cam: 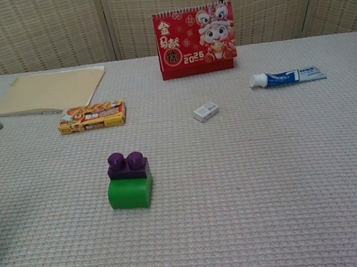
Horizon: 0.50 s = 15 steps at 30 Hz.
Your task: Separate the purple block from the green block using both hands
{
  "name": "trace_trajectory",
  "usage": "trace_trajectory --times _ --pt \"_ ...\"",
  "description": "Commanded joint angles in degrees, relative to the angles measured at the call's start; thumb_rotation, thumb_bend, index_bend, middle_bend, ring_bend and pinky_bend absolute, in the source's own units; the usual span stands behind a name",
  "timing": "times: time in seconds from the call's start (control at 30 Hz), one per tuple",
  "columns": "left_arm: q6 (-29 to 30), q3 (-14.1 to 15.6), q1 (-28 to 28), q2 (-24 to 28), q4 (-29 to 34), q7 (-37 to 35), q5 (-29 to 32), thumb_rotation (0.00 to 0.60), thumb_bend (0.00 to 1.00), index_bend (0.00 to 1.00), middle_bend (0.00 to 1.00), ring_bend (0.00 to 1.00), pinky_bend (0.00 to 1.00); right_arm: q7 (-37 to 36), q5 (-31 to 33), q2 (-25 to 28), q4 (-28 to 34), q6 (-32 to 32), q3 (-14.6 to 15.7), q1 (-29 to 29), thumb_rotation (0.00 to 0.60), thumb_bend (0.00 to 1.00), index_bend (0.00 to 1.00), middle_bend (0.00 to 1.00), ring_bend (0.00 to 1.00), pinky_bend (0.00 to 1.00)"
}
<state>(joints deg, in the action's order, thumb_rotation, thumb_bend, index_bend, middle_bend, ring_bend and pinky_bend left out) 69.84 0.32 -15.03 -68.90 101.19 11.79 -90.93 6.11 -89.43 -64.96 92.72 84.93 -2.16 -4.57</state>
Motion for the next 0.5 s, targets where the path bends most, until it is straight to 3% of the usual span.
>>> trace_trajectory --times 0.03,0.13,0.3,0.5 --pt "-4.41 -4.35 -4.56 -2.06 3.92 4.53 6.85 0.600 0.23 0.07 0.37 0.32 0.46 -0.02 0.24 -0.10 0.13 0.00 -0.06 -0.08 0.600 0.28 0.00 0.00 0.00 0.00" --pt "-1.61 -6.56 -5.29 -7.74 0.81 4.30 7.11 0.600 0.23 0.20 0.37 0.31 0.45 -0.43 0.63 -0.17 0.02 0.11 -0.31 -0.06 0.600 0.28 0.00 0.00 0.00 0.00" --pt "-3.13 -8.20 -8.20 -13.83 -4.06 4.88 8.73 0.600 0.24 0.32 0.33 0.21 0.30 -0.88 1.98 -0.22 -0.43 -1.41 -0.74 -0.69 0.600 0.28 0.00 0.00 0.00 0.00" --pt "-6.51 -8.92 -11.26 -18.15 -5.87 8.47 12.80 0.600 0.26 0.33 0.22 0.10 0.14 -1.51 2.79 -0.23 -0.80 -1.33 -1.32 -0.80 0.600 0.28 0.00 0.00 0.00 0.00"
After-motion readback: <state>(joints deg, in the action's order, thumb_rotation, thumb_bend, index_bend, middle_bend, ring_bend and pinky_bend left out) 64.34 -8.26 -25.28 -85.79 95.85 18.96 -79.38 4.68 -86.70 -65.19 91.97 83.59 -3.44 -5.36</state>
